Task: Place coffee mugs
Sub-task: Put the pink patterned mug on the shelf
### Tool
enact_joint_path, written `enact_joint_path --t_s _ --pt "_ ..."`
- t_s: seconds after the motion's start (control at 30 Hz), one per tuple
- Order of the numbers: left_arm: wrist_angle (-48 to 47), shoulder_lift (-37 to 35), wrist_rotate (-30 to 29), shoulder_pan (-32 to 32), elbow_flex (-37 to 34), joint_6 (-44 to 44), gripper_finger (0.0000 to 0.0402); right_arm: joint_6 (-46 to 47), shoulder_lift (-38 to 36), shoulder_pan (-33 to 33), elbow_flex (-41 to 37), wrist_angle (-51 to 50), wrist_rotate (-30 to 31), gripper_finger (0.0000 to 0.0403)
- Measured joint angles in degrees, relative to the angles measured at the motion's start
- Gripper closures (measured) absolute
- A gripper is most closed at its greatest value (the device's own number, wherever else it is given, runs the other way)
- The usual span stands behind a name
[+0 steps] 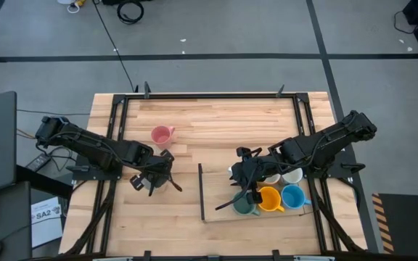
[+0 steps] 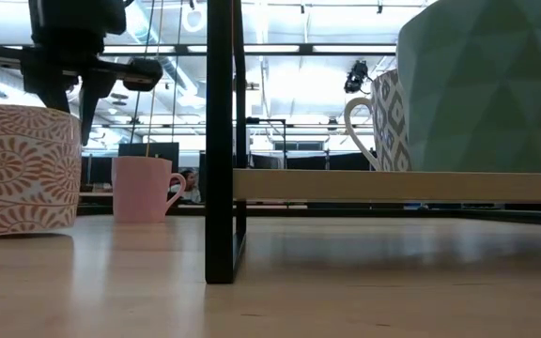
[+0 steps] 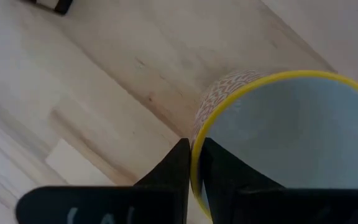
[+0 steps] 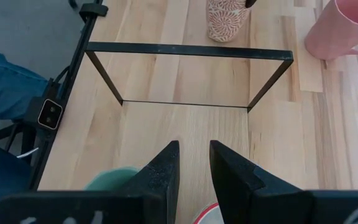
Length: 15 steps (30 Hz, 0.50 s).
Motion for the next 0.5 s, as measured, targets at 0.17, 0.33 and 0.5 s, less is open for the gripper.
enact_joint_path --t_s 0.17,0.33,0.5 --pt "0.16 0.00 0.05 0.00 0.00 8.46 0.0362 0.00 0.00 0.00 0.00 -0.02 0.00 0.0309" --pt "0.70 0.00 0.12 0.00 0.00 15.79 0.0362 0.00 0.00 0.00 0.00 -0.02 0.00 0.0309" --pt "1.00 0.00 0.06 0.00 -0.02 18.14 0.0362 0.00 0.00 0.00 0.00 -0.02 0.00 0.0309"
